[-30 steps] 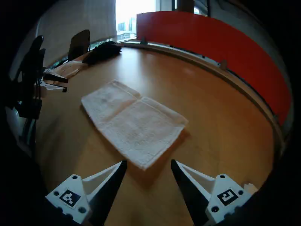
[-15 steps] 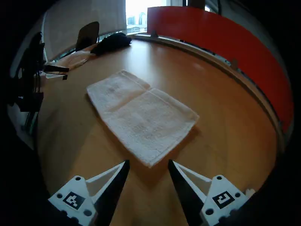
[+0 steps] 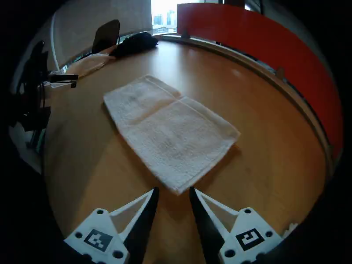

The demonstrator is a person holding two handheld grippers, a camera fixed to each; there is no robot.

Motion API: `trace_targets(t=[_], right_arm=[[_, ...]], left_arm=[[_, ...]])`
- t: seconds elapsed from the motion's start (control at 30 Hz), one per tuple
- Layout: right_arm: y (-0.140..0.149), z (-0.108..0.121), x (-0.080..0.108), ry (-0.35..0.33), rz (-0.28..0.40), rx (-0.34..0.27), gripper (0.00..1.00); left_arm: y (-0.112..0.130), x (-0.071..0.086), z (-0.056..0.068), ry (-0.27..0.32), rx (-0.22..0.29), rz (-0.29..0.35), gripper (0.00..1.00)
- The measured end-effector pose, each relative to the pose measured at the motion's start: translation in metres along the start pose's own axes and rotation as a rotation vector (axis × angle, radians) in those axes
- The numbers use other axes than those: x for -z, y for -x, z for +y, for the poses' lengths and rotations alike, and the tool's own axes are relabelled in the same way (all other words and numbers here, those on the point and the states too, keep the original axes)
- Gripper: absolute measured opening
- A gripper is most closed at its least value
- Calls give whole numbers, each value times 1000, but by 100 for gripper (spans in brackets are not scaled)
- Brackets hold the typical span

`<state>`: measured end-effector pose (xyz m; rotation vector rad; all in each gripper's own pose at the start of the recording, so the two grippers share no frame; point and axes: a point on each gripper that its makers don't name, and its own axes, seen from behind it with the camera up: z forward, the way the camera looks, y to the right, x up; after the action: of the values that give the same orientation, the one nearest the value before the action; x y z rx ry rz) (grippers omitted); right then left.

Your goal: Fold towel

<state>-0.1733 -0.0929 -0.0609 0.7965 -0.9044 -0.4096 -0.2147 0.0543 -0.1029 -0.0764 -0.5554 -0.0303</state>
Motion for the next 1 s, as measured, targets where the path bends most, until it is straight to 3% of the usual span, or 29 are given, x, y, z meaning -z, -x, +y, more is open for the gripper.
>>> trace_targets(t=[0.27, 0.6, 1.0], right_arm=[[-2, 2, 0, 0, 4, 7, 44], [-4, 7, -1, 6, 13, 0, 7], [-29, 10, 19, 32, 72, -12, 4]], left_arm=[[1, 4, -4, -5, 9, 9, 90], [6, 7, -6, -9, 5, 6, 89], [4, 8, -8, -4, 2, 13, 90]])
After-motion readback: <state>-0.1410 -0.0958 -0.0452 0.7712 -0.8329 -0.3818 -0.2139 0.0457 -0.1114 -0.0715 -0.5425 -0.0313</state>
